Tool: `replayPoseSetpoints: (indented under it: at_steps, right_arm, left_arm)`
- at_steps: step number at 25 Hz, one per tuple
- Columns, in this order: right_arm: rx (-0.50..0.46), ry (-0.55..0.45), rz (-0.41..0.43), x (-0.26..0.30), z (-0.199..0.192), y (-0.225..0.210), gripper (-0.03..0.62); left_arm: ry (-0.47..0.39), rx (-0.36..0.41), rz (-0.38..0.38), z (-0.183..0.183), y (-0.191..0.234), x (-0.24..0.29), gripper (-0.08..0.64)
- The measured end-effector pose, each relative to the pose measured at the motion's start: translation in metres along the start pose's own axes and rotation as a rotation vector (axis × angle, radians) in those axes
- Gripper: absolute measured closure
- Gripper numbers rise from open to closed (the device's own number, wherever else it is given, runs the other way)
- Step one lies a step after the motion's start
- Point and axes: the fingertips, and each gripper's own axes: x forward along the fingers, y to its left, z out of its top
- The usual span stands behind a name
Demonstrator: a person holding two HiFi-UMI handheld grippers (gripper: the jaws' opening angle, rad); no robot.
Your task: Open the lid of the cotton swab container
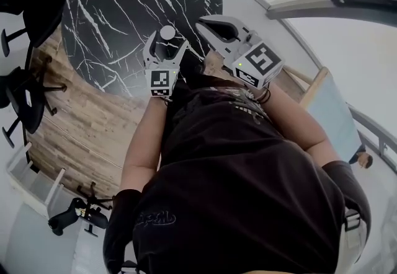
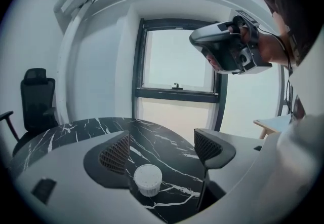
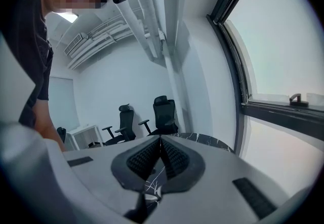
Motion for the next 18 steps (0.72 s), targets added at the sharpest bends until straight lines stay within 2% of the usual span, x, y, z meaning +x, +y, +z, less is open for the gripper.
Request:
replayPoseSetpoints:
  at_steps: [4,18]
  right_arm:
    - [0.027,-0.001,-0.012,-0.002,-0.002,-0.007,0.569]
    - [0.053,-0.023,-0.002,-0.005,0.001,-0.017,0.569]
  left_arm:
    - [0.014,-0.042,0.005,-0.016,0.005,0.009,0.169]
    - [0.072,-0.047,0.024,-0.055,0.012,0.034,0.158]
